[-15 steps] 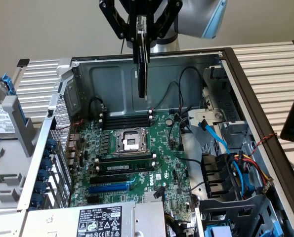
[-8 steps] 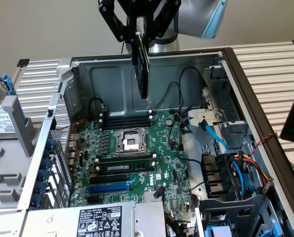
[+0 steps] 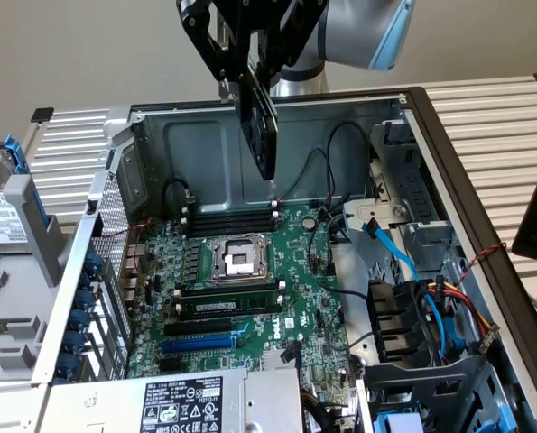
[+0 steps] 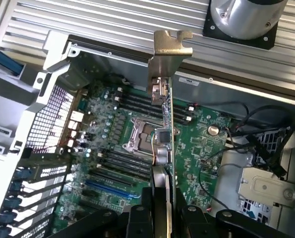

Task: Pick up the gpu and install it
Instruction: 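Insert the gpu into the slot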

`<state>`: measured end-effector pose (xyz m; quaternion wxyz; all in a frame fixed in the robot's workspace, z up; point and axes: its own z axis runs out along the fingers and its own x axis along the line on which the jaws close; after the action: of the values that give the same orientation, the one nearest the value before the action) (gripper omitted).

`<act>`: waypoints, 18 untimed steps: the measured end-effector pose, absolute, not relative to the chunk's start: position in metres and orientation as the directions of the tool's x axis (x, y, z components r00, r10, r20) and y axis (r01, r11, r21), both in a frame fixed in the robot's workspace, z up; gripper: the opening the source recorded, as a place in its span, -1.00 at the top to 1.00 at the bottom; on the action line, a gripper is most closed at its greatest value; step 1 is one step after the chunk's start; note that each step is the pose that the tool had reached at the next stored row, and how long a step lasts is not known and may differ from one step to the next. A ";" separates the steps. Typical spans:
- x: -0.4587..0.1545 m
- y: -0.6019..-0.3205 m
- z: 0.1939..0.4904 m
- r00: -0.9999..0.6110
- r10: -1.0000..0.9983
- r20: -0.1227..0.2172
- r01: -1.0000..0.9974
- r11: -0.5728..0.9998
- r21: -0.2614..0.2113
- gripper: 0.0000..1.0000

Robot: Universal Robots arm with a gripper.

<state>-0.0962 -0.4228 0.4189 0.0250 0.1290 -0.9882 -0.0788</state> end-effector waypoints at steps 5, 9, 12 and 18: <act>-0.096 -0.423 0.418 -0.938 -0.345 0.029 -0.336 0.928 0.162 0.44; -0.096 -0.423 0.418 -0.911 -0.412 0.029 -0.402 0.901 0.162 0.44; -0.096 -0.423 0.418 -0.887 -0.461 0.029 -0.451 0.878 0.162 0.44; -0.096 -0.423 0.418 -0.831 -0.555 0.026 -0.545 0.823 0.160 0.44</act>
<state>-0.0961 -0.4228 0.4181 0.0356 0.2882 -0.9541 -0.0731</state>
